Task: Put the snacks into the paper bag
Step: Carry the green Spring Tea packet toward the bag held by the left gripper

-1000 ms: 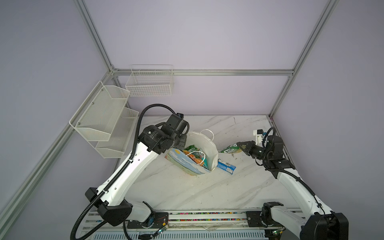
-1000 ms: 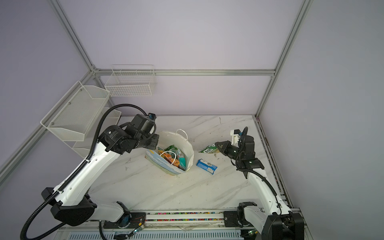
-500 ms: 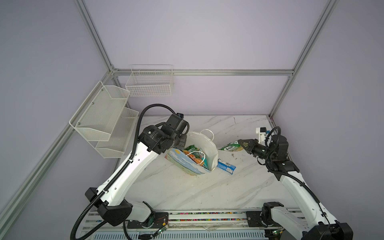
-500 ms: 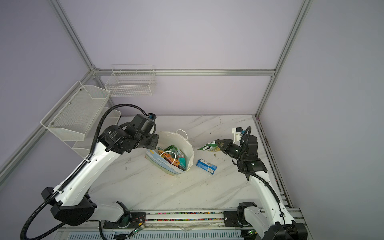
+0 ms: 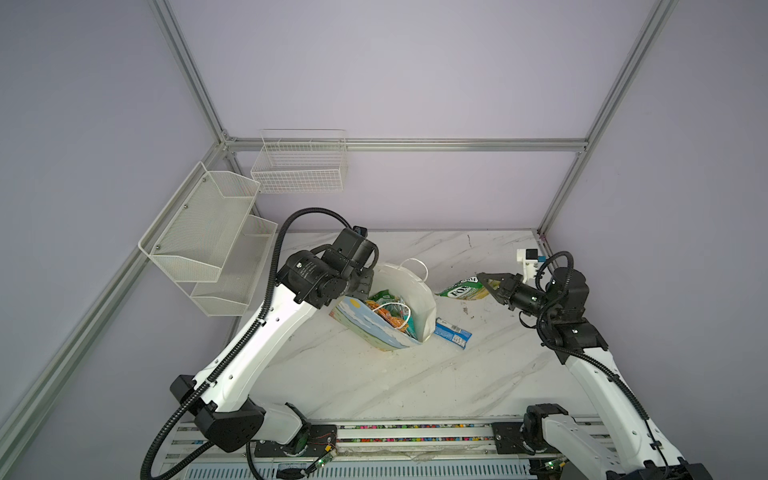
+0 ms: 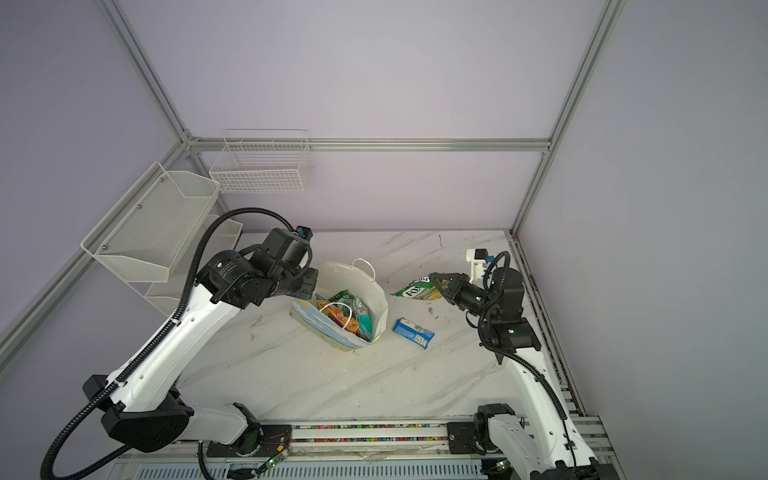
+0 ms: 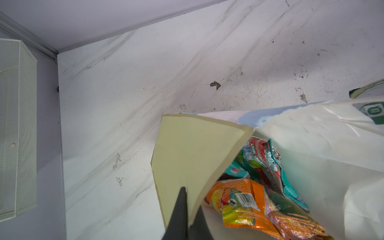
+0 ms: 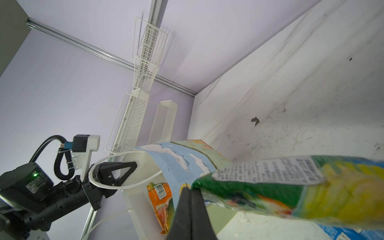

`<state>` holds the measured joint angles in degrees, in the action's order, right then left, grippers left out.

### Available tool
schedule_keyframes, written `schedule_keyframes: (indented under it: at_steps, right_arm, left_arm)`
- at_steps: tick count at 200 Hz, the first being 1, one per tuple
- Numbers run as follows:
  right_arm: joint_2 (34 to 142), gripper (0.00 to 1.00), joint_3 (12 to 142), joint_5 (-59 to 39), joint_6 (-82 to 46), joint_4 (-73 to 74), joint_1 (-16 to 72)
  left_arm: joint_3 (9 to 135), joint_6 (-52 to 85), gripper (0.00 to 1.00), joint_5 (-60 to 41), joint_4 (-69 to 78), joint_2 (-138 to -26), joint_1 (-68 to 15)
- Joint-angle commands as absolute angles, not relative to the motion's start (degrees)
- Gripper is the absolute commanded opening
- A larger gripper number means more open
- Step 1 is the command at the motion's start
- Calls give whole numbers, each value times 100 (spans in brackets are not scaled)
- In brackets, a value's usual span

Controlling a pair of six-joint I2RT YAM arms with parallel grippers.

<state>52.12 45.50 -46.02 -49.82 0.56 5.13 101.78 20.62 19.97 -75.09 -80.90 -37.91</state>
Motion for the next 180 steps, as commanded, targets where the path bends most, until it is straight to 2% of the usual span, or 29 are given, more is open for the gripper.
schedule_keyframes:
  at_steps: [1, 180]
  right_arm:
    - [5038, 0, 4799, -4829, -5231, 557, 510]
    - [4659, 0, 5295, -5377, -6089, 1291, 512]
  left_arm:
    - [10523, 2136, 0, 2156, -7273, -7963, -3797]
    - [10583, 2145, 0, 2136, -7269, -8016, -3797]
